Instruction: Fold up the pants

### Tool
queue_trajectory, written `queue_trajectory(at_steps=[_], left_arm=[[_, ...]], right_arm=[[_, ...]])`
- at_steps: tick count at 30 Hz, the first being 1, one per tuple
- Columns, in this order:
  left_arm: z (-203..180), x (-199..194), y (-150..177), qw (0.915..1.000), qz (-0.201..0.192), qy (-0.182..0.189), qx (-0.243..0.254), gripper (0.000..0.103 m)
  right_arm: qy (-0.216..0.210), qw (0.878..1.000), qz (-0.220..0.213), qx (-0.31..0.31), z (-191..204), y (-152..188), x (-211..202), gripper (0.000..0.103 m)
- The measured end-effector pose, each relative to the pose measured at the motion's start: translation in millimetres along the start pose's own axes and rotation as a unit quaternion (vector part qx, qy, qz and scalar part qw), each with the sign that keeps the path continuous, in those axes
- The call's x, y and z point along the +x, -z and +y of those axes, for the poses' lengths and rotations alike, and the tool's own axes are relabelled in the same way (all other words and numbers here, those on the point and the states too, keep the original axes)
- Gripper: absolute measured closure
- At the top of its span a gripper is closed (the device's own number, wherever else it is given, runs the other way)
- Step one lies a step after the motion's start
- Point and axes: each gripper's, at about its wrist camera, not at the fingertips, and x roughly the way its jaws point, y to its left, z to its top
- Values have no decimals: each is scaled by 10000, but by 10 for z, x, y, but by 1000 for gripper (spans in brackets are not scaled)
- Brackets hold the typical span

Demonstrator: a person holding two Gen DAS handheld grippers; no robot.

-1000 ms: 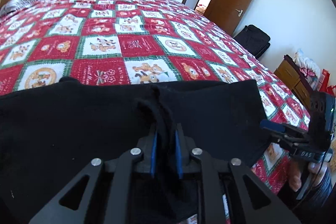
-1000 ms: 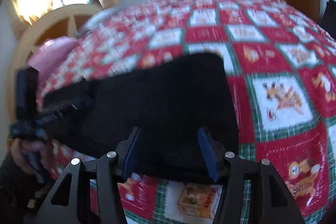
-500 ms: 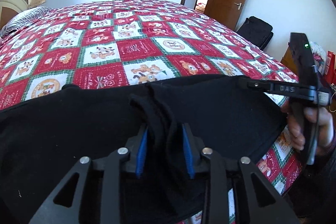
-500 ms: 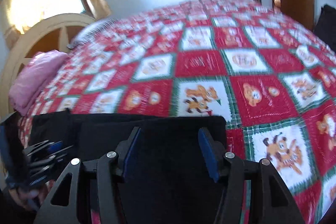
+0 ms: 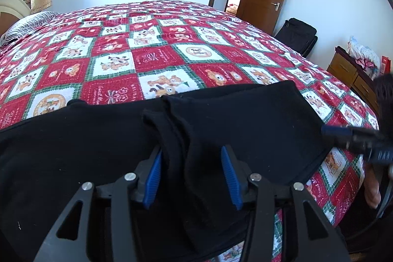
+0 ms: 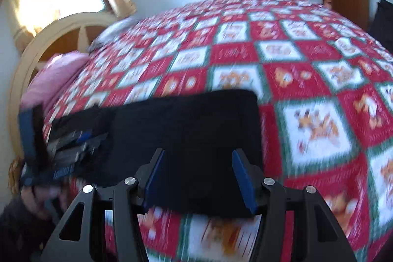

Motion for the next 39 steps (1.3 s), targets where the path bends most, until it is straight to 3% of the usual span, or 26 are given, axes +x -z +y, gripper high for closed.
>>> queue_trajectory(at_steps=[7, 11, 15, 18, 20, 25, 28, 30, 32, 35, 39], left_arm=[[-15, -17, 4, 10000, -24, 38, -12, 45], [18, -107, 32, 9999, -79, -44, -70, 34], [157, -230, 70, 9995, -180, -108, -226, 33], [277, -362, 96, 9990, -262, -200, -289, 33], [348, -455, 105, 9987, -318, -271, -288, 33], [694, -799, 212, 9955, -497, -707, -381, 21], [915, -927, 295, 9932, -524, -895, -537, 21], [1040, -978, 341, 9917, -514, -980, -662, 21], [1192, -1028, 394, 9896, -508, -1051, -836, 21], [1354, -1093, 431, 9866, -507, -1132, -1058, 21], [1583, -1253, 433, 9808, -641, -1367, -1239, 21]], right_arm=[[-82, 9999, 122, 26, -47, 145, 26, 45], [277, 9986, 165, -419, 106, 202, 37, 45], [452, 9980, 57, -449, 221, 173, -37, 45], [-133, 9983, -84, -558, 483, 90, -52, 45], [-270, 9956, -199, -873, 719, 53, 20, 45], [-393, 9852, -141, -1661, 1300, 112, 250, 45], [-464, 9757, -140, -2138, 1602, 191, 357, 45], [-286, 9731, -121, -2283, 1696, 216, 451, 46], [-227, 9731, -56, -2291, 1706, 222, 542, 73], [-292, 9747, 41, -2215, 1707, 244, 553, 94], [-296, 9727, -127, -2299, 1771, 285, 381, 96]])
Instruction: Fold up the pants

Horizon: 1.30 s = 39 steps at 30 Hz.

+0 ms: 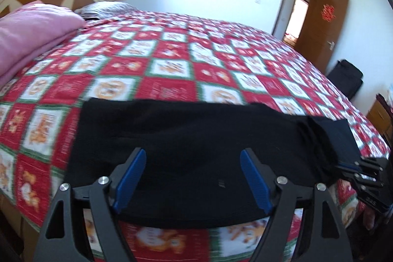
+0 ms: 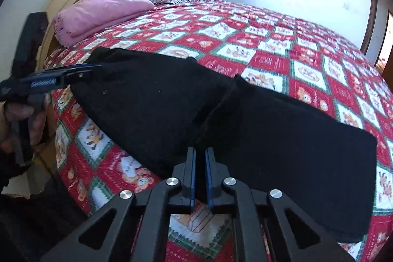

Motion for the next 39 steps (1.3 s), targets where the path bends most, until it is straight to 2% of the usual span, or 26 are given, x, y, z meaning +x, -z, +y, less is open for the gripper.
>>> queue_trajectory(at_steps=[2, 5, 7, 8, 9, 10, 11, 13, 15, 17, 19, 24, 26, 31, 33, 34, 35, 39], left_arm=[[101, -29, -22, 9998, -73, -167, -10, 21], [294, -53, -43, 9980, -197, -605, 27, 21], [444, -67, -32, 9956, -232, -912, 37, 16], [515, -67, -22, 9946, -236, -1008, 13, 9], [627, -59, 3, 9933, -251, -1130, -44, 7], [703, -62, 25, 9927, -242, -1174, -94, 7], [811, -36, 52, 9923, -183, -1207, -194, 7], [953, -3, 88, 9917, -140, -1227, -349, 8], [1050, 23, 125, 9927, -94, -1082, -528, 11], [1094, 50, 151, 9941, -49, -855, -668, 25], [1098, 85, 183, 9949, -36, -641, -776, 31], [961, 104, 189, 9969, -167, -514, -578, 47], [918, 147, 180, 9973, -142, -545, -463, 48], [1004, 194, 167, 9971, -195, -286, -683, 48], [1016, 154, 165, 9974, -172, -143, -689, 59], [1028, 136, 156, 9970, -160, 65, -752, 76], [1040, 117, 148, 9959, -152, 238, -857, 78], [975, 21, 108, 9959, -282, 316, -802, 80]], right_arm=[[-10, 10000, 35, -55, 26, 4, 12, 96], [9, 9995, 299, -131, 23, 76, 208, 96], [-3, 9997, 190, -169, 20, 96, 181, 94], [14, 9996, 200, -179, 25, 89, 147, 83], [-1, 9996, 229, -188, 28, 86, 121, 73], [-75, 9996, 177, -188, 22, 96, 54, 52], [-128, 9997, 81, -183, 12, 118, -8, 47], [-137, 9997, 20, -191, -14, 167, -83, 47], [-70, 9999, -10, -145, -64, 226, -121, 47], [-16, 10000, -35, -33, -122, 257, -125, 47], [57, 9999, -31, 146, -199, 277, -115, 47], [86, 9987, -54, 491, -323, 288, -90, 47], [122, 9987, -25, 503, -325, 308, -66, 47], [204, 9989, -59, 430, -283, 317, -57, 47], [211, 9988, -71, 438, -282, 320, -61, 47], [211, 9987, -81, 450, -285, 327, -64, 47], [204, 9986, -100, 478, -294, 325, -72, 47], [264, 9979, -174, 561, -332, 321, -107, 47]])
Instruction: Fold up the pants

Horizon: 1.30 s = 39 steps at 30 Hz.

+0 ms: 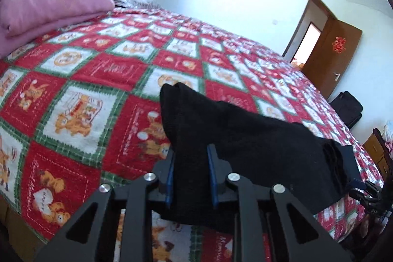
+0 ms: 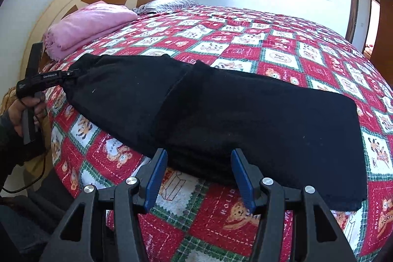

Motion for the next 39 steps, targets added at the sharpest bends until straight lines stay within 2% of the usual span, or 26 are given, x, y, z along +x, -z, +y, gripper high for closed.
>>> queue_trajectory(at_steps=[4, 10, 20, 27, 33, 37, 39], left_arm=[[-60, -151, -98, 9991, -141, 353, -180, 80], [-402, -458, -290, 9925, -427, 1129, -213, 80], [-1327, -597, -504, 9800, -544, 1887, 327, 80], [-2075, -456, -600, 9716, -264, 2203, 817, 80], [-2742, -230, -498, 9619, 141, 2468, 1171, 80], [-3149, 27, -350, 9572, 474, 2428, 1503, 80], [-3328, 210, -232, 9567, 658, 2253, 1721, 80]], right_arm=[[59, 9998, -99, 146, -74, -33, -56, 47], [262, 9981, -247, 498, -269, -129, -224, 47], [708, 9902, -589, 1054, -855, -168, -693, 45], [986, 9838, -693, 1325, -1257, -42, -853, 44], [1091, 9768, -806, 1660, -1558, 57, -903, 43], [1057, 9720, -807, 1936, -1720, 96, -887, 43], [1064, 9693, -810, 2065, -1803, 116, -884, 43]])
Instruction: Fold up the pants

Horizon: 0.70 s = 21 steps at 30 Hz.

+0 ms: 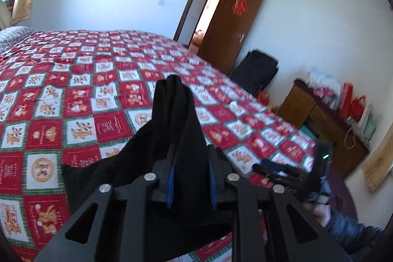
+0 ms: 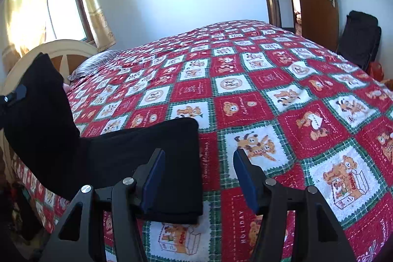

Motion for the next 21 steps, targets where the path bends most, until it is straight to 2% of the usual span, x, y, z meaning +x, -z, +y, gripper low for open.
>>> queue_trajectory(at_steps=[6, 8, 11, 13, 15, 17, 19, 21], left_arm=[[-224, 681, 248, 9969, 722, -119, 296, 80], [-304, 806, 307, 9954, 798, -300, 443, 78], [-384, 877, 406, 9935, 960, -311, 530, 76], [-440, 755, 448, 9940, 804, -313, 669, 70], [-474, 609, 456, 9946, 632, -255, 786, 57], [-505, 405, 488, 9938, 348, -210, 1036, 40], [-486, 242, 533, 9907, 130, -447, 1277, 34], [-384, 89, 582, 9895, -26, -606, 1309, 32]], right_arm=[[-73, 9997, 43, 239, -102, 13, 25, 43], [-106, 9998, 54, 184, -86, 27, 53, 43], [-245, 9995, 98, 167, -92, 66, 95, 43], [-359, 9990, 118, 253, -120, 89, 110, 43], [-468, 9982, 129, 358, -148, 95, 120, 43], [-600, 9970, 126, 473, -164, 99, 124, 43], [-752, 9956, 127, 545, -152, 103, 112, 42], [-960, 9931, 134, 664, -123, 103, 92, 38]])
